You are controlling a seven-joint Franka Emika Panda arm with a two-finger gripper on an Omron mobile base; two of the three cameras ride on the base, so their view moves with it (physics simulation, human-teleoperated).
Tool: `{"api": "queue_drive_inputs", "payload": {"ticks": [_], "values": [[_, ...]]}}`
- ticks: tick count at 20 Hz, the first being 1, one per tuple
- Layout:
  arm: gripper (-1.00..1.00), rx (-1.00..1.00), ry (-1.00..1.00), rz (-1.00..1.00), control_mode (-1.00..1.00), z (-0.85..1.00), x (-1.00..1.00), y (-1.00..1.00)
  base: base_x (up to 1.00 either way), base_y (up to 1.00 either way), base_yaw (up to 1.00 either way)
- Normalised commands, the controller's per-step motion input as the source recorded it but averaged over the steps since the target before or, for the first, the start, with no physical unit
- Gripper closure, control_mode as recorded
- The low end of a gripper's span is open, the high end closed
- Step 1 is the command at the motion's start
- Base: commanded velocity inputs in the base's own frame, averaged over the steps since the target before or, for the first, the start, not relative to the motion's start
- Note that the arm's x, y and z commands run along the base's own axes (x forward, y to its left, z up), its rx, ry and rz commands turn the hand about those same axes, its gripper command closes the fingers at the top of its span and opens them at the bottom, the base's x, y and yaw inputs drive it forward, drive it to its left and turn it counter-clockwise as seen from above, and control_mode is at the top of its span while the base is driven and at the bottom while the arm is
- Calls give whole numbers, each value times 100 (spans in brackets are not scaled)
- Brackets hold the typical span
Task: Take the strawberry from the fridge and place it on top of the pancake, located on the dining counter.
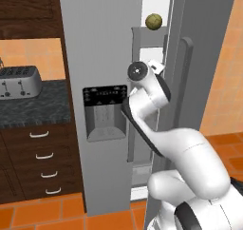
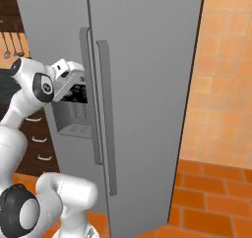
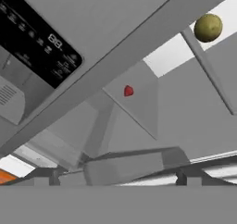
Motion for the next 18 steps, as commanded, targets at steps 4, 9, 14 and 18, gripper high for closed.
{"api": "queue_drive_inputs", "payload": {"ticks": [4, 9, 14, 18], "values": [[-100, -21, 2, -1, -100, -33, 76, 2, 0, 0, 0], [-100, -15, 1, -3, -100, -34, 67, -12, 0, 0, 0], [-100, -9, 0, -1, -100, -25, 44, -30, 0, 0, 0], [-100, -3, 0, 0, -100, -4, 8, -62, 0, 0, 0]]}}
